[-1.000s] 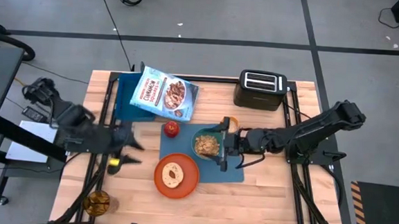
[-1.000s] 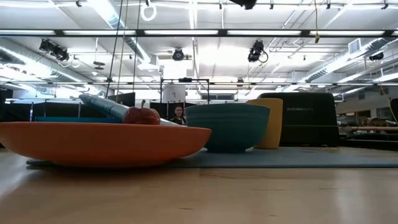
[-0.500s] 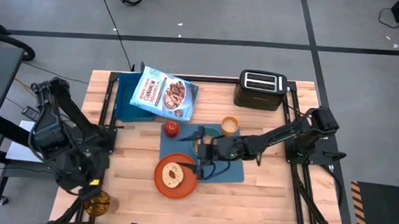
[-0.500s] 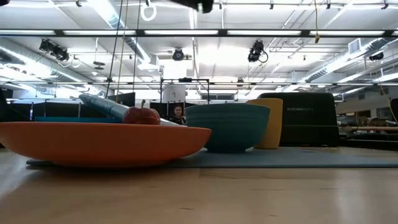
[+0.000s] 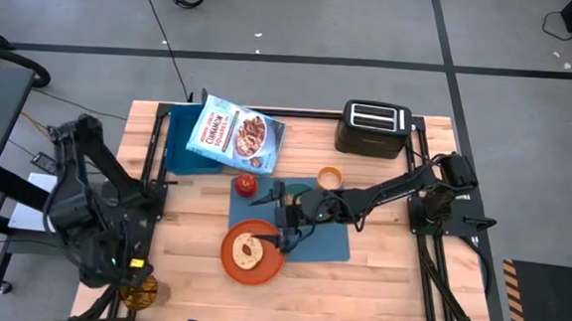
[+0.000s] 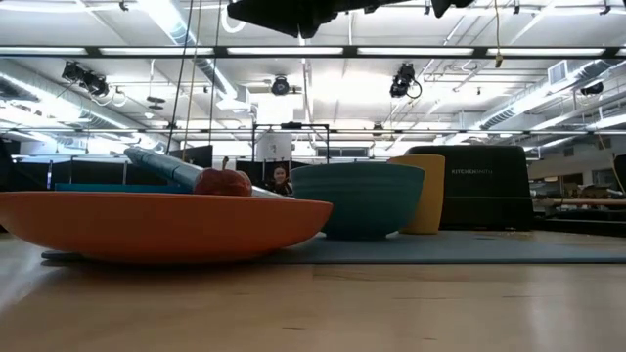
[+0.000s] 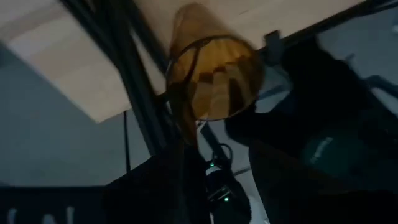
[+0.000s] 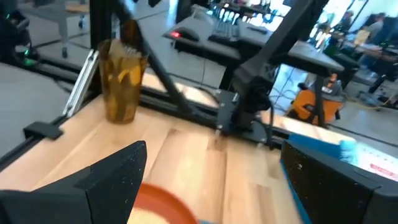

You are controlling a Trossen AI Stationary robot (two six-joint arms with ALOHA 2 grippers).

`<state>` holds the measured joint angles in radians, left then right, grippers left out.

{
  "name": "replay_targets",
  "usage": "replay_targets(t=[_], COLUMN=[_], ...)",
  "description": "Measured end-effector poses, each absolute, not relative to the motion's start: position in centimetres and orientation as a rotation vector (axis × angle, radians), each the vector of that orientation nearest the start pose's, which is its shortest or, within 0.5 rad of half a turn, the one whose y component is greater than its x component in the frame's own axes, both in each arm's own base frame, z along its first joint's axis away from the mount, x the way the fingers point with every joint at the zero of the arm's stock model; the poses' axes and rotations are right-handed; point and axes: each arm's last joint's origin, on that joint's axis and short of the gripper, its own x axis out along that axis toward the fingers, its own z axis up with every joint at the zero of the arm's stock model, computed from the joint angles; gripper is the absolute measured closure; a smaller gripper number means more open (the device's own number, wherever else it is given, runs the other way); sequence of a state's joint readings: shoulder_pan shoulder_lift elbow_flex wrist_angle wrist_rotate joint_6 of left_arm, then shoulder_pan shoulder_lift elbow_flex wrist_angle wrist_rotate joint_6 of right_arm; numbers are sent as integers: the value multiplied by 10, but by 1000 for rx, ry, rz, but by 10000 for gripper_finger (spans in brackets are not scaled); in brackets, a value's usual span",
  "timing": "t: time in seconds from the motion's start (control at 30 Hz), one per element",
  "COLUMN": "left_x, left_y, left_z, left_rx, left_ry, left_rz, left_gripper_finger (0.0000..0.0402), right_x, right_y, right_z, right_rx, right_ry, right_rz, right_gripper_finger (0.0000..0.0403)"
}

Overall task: Arrange a breakfast setting
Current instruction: Put the black spoon on the blue table mat to the bottom right of the green bowl

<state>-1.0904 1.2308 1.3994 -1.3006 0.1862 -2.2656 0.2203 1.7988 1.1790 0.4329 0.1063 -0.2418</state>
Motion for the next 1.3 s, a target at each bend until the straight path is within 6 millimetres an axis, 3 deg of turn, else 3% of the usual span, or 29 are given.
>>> replay_targets(t=[0.23, 0.53, 0.83, 1.03, 1.3], left_x=[97, 99, 98, 100, 103], left_y=[-201, -206, -207, -215, -219], left_z=[352, 345, 341, 312, 297], left_rx=[-1230, -1200, -1173, -1170, -1192], left_ry=[1652, 1705, 1722, 1783, 1814], left_rz=[656, 749, 787, 784, 751], left_gripper_finger=[212, 212, 212, 212, 218], right_x=[397, 390, 377, 365, 349], right_y=[93, 113, 146, 172, 201], right_z=[245, 237, 234, 233, 232], right_rx=[-298, -317, -307, -274, -234], right_ry=[207, 282, 314, 326, 342], right_rz=[177, 242, 319, 362, 360], right_gripper_finger=[23, 23, 23, 23, 26])
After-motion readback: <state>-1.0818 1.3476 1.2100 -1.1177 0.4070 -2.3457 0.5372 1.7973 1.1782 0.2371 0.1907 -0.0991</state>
